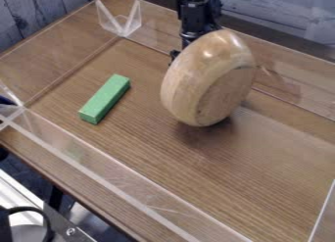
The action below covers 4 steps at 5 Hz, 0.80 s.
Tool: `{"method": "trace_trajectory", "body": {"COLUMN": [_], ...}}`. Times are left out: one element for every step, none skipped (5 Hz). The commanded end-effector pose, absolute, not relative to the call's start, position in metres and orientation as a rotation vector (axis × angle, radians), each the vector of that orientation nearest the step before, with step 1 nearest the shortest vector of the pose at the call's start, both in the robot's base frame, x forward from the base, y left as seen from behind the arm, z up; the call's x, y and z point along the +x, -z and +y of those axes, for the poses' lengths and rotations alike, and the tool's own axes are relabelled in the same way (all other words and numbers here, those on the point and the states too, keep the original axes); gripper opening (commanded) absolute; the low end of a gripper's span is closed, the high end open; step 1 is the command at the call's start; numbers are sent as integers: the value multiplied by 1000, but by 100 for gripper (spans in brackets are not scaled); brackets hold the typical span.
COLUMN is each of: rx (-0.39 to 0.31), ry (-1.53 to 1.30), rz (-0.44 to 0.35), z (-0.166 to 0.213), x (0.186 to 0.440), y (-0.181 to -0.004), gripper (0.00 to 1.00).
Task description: Remove the green block from inside the brown bowl and put it on the table
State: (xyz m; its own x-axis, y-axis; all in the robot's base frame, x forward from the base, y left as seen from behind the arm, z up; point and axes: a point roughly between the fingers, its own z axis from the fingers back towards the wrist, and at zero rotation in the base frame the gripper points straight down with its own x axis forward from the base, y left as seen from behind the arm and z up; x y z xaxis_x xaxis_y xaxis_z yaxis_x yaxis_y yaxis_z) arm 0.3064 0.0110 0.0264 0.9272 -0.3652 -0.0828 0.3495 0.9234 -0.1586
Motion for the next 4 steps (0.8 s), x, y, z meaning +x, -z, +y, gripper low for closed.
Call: {"method": "trace_trajectory", "body": {"rx": [-141, -156, -154, -154], "ry": [440, 499, 443, 401], "rz": [86, 95, 98, 100], "z": [-20, -56, -19, 4], "x": [308, 305, 301, 301], "y": [-29, -23, -20, -19], "gripper": [0, 0, 0, 0]}}
